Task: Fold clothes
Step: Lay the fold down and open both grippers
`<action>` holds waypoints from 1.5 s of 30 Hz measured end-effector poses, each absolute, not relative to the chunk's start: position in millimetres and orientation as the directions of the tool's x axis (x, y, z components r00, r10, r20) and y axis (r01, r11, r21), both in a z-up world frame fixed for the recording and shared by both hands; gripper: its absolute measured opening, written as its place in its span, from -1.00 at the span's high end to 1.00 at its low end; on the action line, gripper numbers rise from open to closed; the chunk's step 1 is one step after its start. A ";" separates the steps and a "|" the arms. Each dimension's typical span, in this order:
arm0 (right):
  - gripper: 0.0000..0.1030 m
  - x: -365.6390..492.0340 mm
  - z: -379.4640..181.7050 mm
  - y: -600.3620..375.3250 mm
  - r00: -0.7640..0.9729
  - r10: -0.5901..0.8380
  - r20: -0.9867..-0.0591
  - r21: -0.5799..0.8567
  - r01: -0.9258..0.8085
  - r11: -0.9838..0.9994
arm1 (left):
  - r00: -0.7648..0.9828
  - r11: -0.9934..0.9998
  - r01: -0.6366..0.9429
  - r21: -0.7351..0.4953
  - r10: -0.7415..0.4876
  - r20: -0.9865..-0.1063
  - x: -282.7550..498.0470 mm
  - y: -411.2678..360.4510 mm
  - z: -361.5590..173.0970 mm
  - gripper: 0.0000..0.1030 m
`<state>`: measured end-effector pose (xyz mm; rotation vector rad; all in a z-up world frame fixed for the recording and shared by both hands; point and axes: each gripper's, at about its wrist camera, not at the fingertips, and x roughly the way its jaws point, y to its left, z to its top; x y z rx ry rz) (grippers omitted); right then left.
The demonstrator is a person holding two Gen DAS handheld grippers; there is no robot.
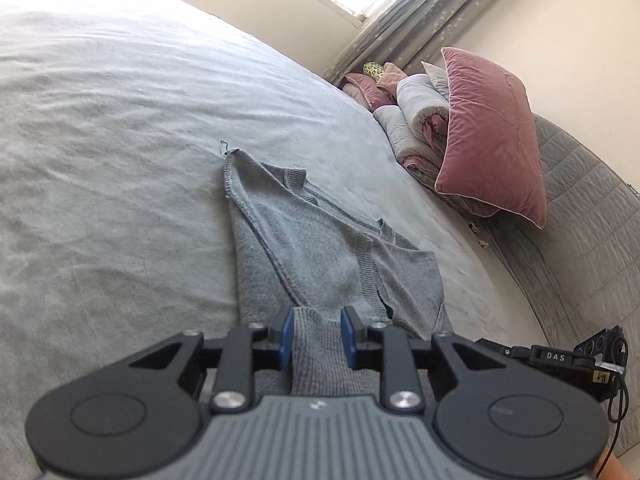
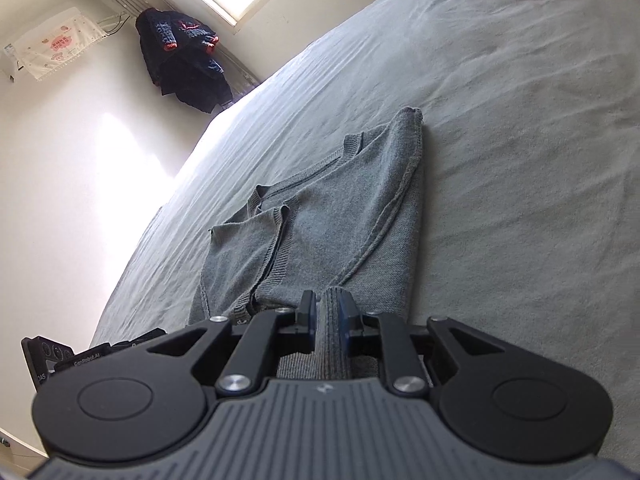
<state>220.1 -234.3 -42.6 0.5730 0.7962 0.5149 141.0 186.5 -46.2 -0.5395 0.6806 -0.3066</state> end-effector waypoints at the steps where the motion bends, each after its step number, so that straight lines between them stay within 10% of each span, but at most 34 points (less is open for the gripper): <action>1: 0.64 218.1 -40.2 -232.1 0.600 0.619 -0.507 0.639 -0.221 0.737 | 0.741 0.825 0.112 -0.554 -0.441 -0.506 140.4 183.3 -43.7 0.53; 16: 0.90 217.1 -67.3 -208.6 0.577 0.589 -0.566 0.544 -0.275 0.792 | 0.699 0.880 0.164 -0.447 -0.423 -0.576 145.6 165.9 -67.8 0.61; 23: 0.02 204.1 -51.5 -221.8 0.537 0.608 -0.584 0.556 -0.281 0.782 | 0.660 0.902 0.132 -0.411 -0.389 -0.643 128.3 175.2 -49.2 0.20; 45: -0.04 137.7 -53.8 -273.1 0.390 0.668 -0.634 0.685 -0.116 0.719 | 0.486 0.720 -0.039 -0.693 -0.592 -0.643 59.6 219.0 -62.5 -0.30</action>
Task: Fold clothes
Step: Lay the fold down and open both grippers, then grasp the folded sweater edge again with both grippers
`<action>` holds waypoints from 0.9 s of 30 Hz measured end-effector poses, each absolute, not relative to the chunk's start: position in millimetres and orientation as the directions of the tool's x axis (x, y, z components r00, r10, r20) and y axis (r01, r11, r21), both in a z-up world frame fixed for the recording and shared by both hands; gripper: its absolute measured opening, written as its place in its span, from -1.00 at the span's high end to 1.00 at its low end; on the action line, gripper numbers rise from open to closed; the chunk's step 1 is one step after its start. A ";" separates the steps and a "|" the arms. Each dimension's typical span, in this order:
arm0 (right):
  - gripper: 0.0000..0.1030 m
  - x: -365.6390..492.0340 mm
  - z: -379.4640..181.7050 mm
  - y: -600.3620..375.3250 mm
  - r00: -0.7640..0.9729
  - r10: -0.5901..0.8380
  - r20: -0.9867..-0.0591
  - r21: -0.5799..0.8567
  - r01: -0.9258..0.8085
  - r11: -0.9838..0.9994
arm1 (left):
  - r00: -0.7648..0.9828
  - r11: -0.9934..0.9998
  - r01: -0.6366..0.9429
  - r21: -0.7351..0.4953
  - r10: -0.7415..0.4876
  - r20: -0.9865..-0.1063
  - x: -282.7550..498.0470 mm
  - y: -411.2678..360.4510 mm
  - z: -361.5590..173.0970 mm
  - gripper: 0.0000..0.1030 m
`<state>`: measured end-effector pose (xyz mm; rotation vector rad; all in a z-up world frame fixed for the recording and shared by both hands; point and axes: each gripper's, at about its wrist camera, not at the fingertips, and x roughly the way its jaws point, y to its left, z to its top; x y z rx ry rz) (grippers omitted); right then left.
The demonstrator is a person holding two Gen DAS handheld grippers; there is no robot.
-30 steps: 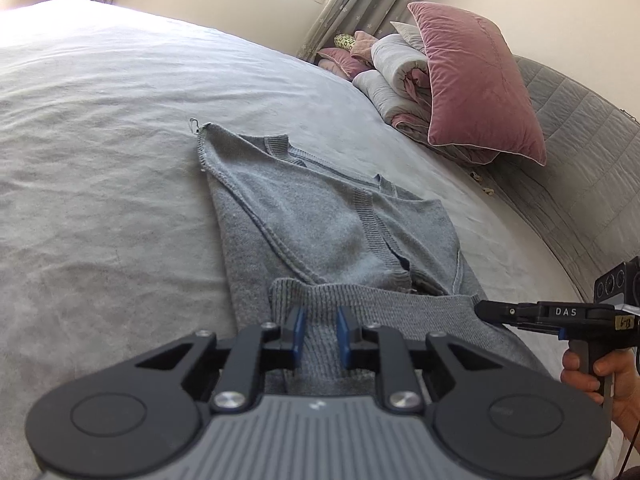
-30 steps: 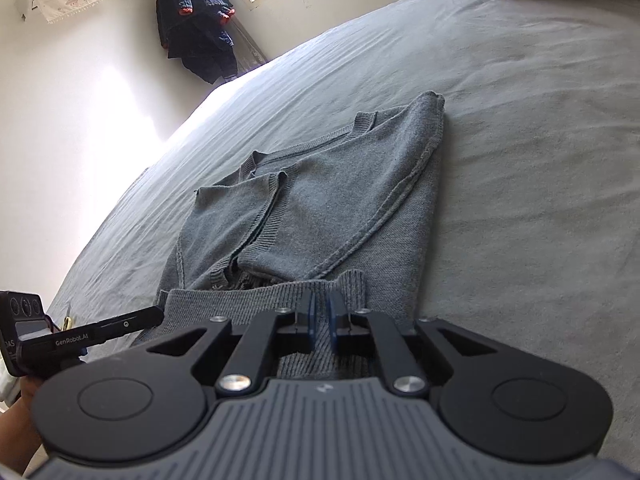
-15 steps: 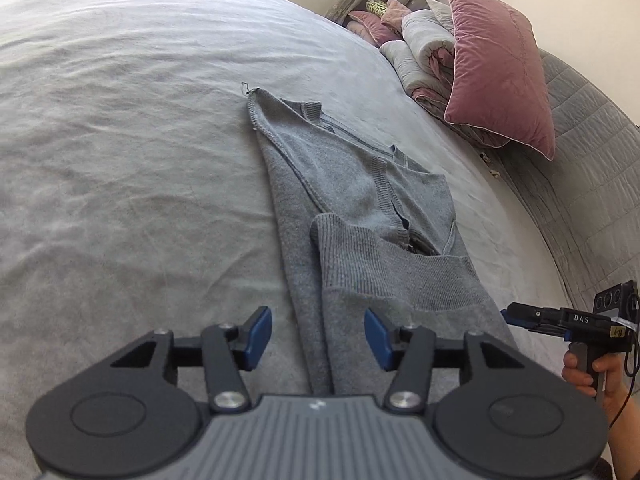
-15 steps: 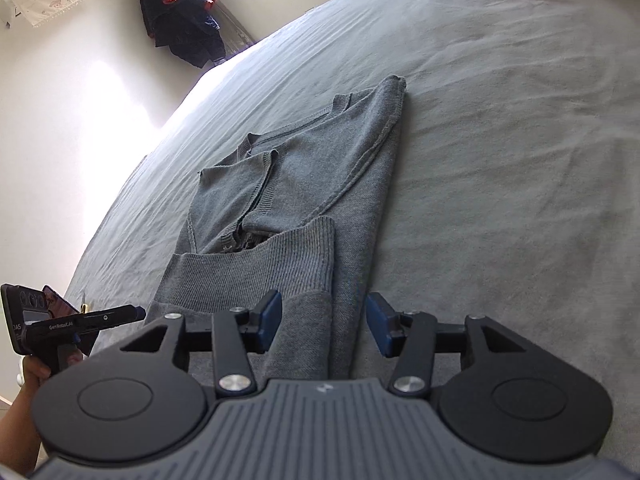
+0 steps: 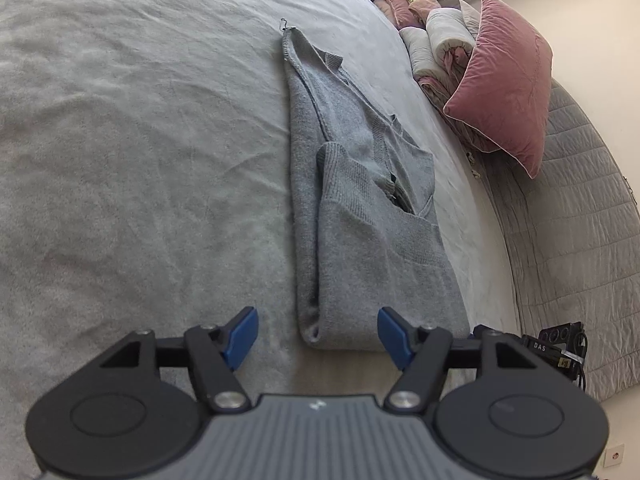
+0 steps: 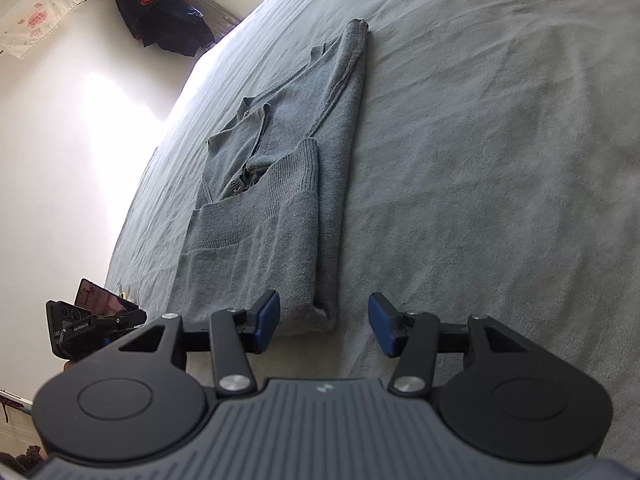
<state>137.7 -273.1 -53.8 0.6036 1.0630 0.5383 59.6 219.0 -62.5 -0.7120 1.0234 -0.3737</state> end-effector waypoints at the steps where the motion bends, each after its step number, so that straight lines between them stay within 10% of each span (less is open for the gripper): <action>1: -0.04 139.3 -55.5 -270.1 0.381 0.669 -0.639 0.686 -0.113 0.719 | 0.482 0.720 -0.032 -0.693 -0.596 -0.642 61.0 216.8 -62.2 -0.30; 14: 0.10 154.7 -102.8 -266.3 0.342 0.800 -0.493 0.854 0.014 0.520 | 0.509 0.686 -0.003 -0.727 -0.625 -0.592 71.3 190.4 -85.7 -0.38; 20: 0.66 154.8 -109.4 -266.6 0.347 0.795 -0.498 0.857 0.059 0.512 | 0.516 0.725 -0.059 -0.686 -0.566 -0.643 71.1 185.2 -84.7 0.72; 27: 0.74 142.9 -90.6 -267.6 0.371 0.784 -0.499 0.847 0.015 0.532 | 0.516 0.716 -0.085 -0.693 -0.564 -0.645 58.7 186.4 -66.5 0.79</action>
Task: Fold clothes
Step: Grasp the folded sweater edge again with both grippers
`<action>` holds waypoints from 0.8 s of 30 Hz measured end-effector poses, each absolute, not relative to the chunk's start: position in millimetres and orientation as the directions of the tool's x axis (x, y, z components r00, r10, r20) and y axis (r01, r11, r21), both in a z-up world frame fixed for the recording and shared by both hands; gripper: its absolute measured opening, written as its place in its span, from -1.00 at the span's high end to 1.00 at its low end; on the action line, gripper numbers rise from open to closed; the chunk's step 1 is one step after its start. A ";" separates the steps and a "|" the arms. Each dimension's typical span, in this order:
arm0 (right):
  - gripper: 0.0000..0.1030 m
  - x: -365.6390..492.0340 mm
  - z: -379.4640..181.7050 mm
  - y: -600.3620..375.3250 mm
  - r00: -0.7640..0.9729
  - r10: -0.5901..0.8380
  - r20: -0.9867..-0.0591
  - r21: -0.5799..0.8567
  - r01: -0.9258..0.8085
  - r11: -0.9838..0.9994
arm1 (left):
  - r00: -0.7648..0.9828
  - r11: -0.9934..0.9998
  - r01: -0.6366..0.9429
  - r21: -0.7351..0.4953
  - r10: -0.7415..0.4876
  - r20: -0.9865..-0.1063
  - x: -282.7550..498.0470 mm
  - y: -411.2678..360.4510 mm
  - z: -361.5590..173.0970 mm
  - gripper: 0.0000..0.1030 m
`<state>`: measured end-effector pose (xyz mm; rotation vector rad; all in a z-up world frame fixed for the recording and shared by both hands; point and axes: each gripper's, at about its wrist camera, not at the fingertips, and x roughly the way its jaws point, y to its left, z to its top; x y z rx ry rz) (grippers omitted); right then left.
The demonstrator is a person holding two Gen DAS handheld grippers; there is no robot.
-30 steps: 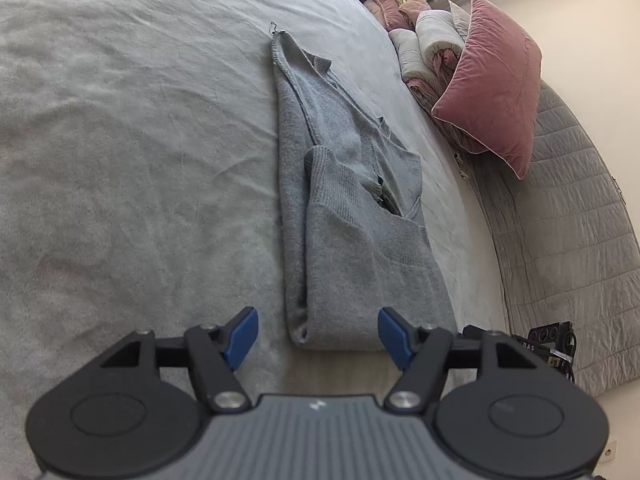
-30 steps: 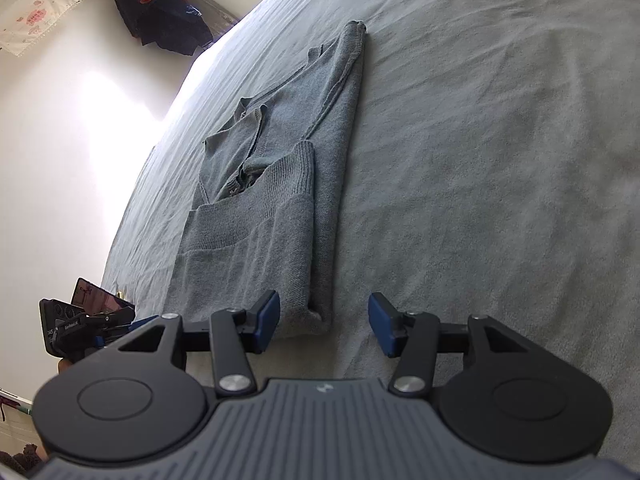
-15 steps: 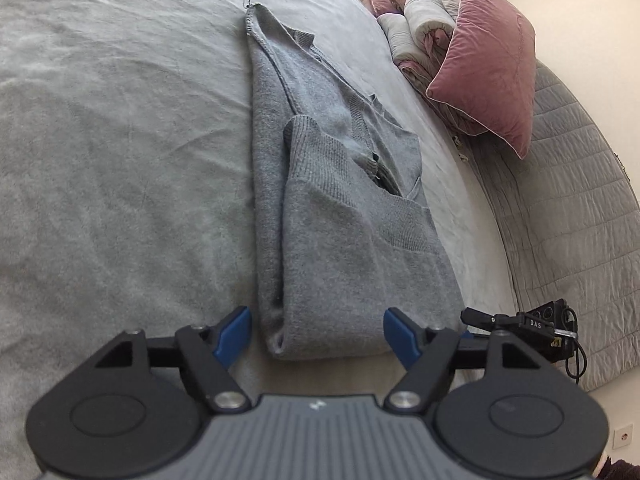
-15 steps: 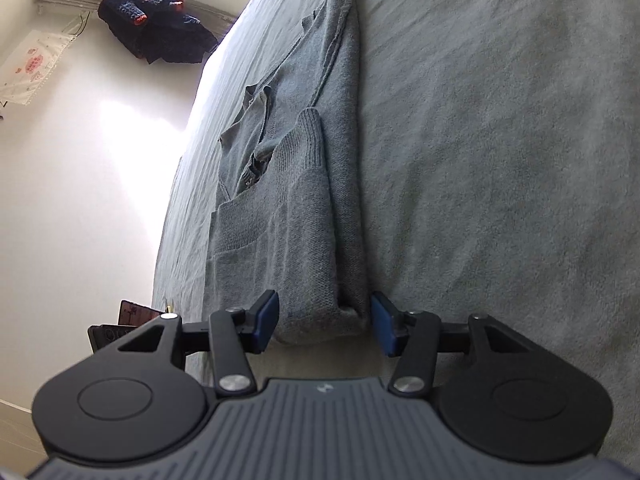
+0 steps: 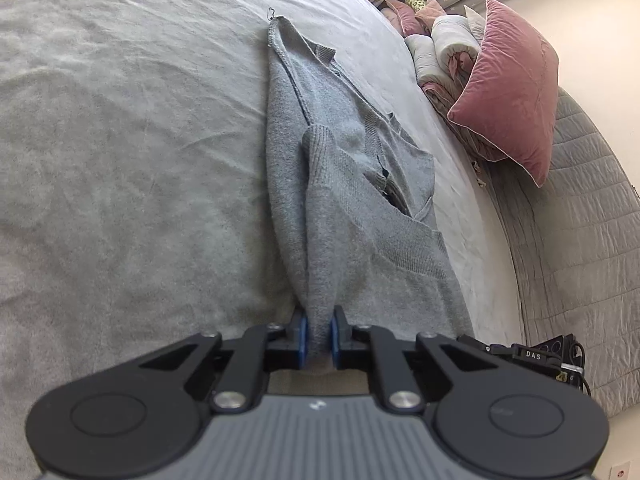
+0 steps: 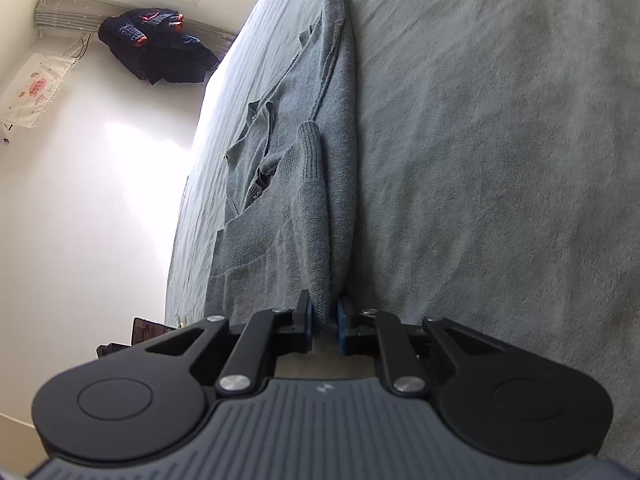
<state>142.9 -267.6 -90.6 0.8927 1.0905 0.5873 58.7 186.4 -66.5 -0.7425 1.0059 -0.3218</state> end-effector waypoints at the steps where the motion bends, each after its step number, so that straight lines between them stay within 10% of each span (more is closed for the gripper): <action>1: 0.74 141.0 -88.4 -269.4 0.371 0.783 -0.500 0.846 0.016 0.533 | 0.508 0.712 -0.089 -0.697 -0.569 -0.646 56.8 187.4 -64.6 0.79; 20: 0.70 61.5 -85.1 -280.7 0.261 0.770 -0.583 0.807 0.070 0.587 | 0.401 0.702 -0.078 -0.707 -0.628 -0.667 -60.7 180.3 -56.8 0.77; 24: 0.57 61.6 -91.5 -273.7 0.248 0.735 -0.631 0.767 0.058 0.639 | 0.378 0.738 -0.079 -0.670 -0.600 -0.705 -58.1 176.9 -70.5 0.51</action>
